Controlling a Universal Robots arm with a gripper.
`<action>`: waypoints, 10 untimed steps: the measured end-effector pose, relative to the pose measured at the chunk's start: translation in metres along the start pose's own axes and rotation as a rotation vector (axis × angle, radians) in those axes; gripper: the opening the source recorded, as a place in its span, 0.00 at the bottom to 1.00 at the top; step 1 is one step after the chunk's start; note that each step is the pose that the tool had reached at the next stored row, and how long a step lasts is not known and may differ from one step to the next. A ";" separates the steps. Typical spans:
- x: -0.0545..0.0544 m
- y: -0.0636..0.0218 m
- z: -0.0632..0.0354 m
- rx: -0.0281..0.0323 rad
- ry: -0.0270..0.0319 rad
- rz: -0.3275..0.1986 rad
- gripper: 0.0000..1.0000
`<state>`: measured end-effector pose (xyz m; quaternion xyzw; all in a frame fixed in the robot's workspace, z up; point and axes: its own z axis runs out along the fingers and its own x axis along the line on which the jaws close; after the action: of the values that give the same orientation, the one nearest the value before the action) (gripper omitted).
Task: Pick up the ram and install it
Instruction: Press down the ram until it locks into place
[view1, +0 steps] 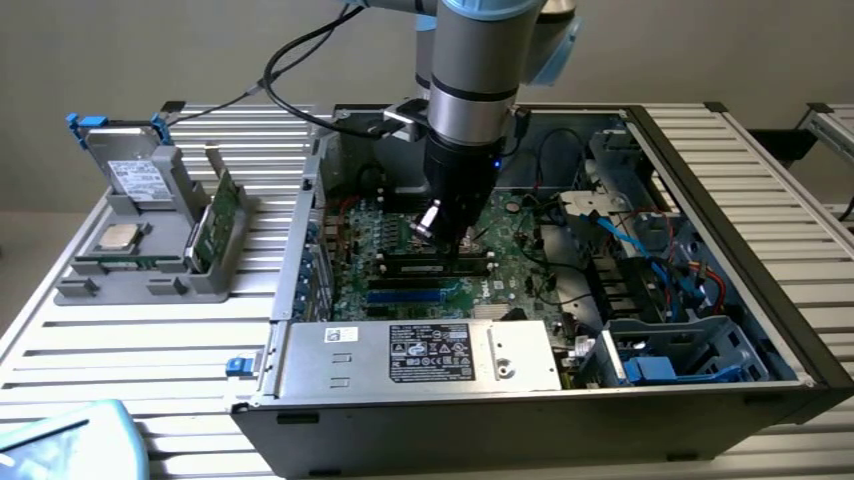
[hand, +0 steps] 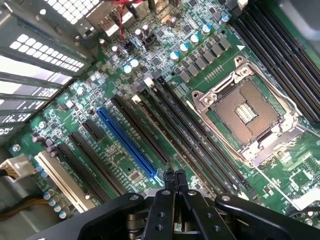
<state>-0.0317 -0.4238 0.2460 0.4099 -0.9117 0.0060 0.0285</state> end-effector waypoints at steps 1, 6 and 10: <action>0.000 0.0000 0.0000 -0.0002 0.0001 0.012 0.11; 0.000 0.0000 0.0000 -0.0010 0.0006 0.071 0.11; 0.000 0.0000 0.0000 -0.0027 0.0006 0.119 0.11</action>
<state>-0.0316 -0.4238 0.2460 0.3550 -0.9344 0.0066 0.0289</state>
